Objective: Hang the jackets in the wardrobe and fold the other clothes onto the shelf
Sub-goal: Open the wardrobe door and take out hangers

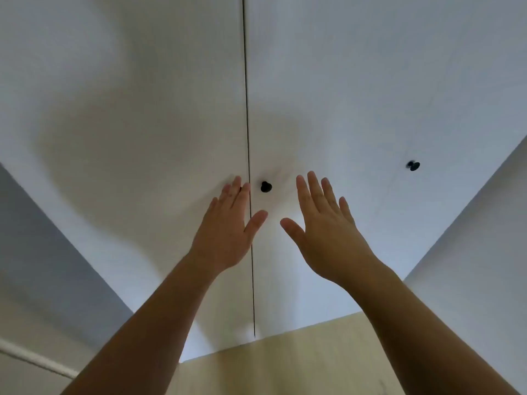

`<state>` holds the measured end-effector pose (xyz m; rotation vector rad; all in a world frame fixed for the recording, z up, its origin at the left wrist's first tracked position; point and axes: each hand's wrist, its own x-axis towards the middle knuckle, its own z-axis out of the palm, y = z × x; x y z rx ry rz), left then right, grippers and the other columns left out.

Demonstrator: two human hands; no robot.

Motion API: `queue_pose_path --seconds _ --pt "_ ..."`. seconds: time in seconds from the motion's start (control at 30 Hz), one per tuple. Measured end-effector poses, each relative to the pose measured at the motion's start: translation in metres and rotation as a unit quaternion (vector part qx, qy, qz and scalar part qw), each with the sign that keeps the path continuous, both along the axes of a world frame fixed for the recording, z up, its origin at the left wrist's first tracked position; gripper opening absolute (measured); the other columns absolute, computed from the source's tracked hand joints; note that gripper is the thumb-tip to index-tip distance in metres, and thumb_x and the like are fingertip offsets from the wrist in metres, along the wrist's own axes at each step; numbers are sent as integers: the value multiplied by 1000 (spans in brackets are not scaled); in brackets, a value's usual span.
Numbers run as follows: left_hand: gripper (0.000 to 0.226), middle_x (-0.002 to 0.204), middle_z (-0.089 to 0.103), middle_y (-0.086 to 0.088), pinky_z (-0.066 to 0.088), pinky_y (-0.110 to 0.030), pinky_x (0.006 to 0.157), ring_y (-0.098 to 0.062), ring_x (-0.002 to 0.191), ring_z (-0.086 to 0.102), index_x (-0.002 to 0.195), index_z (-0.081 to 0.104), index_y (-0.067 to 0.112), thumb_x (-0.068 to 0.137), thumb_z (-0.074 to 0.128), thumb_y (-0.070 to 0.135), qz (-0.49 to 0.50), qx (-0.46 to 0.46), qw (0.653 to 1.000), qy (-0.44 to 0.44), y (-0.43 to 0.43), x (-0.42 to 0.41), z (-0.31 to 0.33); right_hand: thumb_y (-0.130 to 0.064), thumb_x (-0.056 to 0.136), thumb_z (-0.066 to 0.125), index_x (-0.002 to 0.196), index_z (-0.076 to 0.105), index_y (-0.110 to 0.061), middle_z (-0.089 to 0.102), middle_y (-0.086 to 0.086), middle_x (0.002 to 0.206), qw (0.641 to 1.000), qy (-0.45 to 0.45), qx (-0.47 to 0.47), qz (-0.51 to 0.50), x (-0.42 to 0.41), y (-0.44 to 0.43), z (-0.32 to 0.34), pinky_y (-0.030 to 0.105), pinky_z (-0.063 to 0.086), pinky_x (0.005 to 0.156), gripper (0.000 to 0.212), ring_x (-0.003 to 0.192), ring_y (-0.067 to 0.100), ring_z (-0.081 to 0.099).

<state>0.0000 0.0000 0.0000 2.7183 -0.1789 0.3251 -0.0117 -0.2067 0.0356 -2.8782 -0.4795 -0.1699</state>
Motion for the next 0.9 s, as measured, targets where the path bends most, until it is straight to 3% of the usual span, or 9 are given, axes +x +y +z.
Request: queue_pose_path --seconds 0.17,0.37,0.5,0.6,0.73,0.83,0.9 --pt "82 170 5 0 10 -38 127 -13 156 0 162 11 16 97 14 67 18 -6 1000 13 1 21 -4 -65 100 13 155 -25 -29 -32 -6 162 1000 3 -4 26 17 2 1 44 -9 122 76 150 18 -28" --pt "61 156 42 -4 34 -39 119 -19 144 38 153 38 13 104 36 49 63 -37 997 -19 -6 25 6 -63 102 15 157 -23 -27 -31 -5 163 998 16 -6 67 25 4 -1 44 -8 122 75 150 18 -27" --pt "52 150 48 -1 37 -39 115 -18 137 47 149 43 15 103 45 40 73 -54 996 -20 -9 14 12 -63 102 17 159 -19 -25 -25 -5 166 993 48 33 99 26 7 -7 42 -6 122 77 152 17 -22" --pt "47 142 54 2 41 -34 110 -14 127 53 144 50 17 102 50 37 76 -79 993 -34 -12 -5 12 -61 102 22 161 -10 -22 -13 -4 169 978 118 118 123 25 10 -8 41 3 125 78 155 14 -11" --pt "39 135 60 3 45 -34 107 -13 122 57 138 56 17 103 52 33 73 -96 991 -56 -14 -36 10 -50 107 31 162 7 -22 16 -2 168 953 156 209 151 21 21 -8 24 16 113 67 153 18 20" --pt "36 132 63 3 45 -31 106 -12 119 58 136 58 17 103 53 32 89 -99 989 -60 -16 -58 9 -42 108 36 161 20 -27 39 -1 159 925 200 282 154 20 36 -4 21 25 104 57 144 20 40" --pt "32 127 65 3 46 -28 102 -10 113 60 131 61 19 102 55 30 102 -109 987 -66 -17 -70 9 -36 108 40 154 39 -26 57 -3 144 903 218 331 166 17 45 0 24 37 103 47 128 17 55"
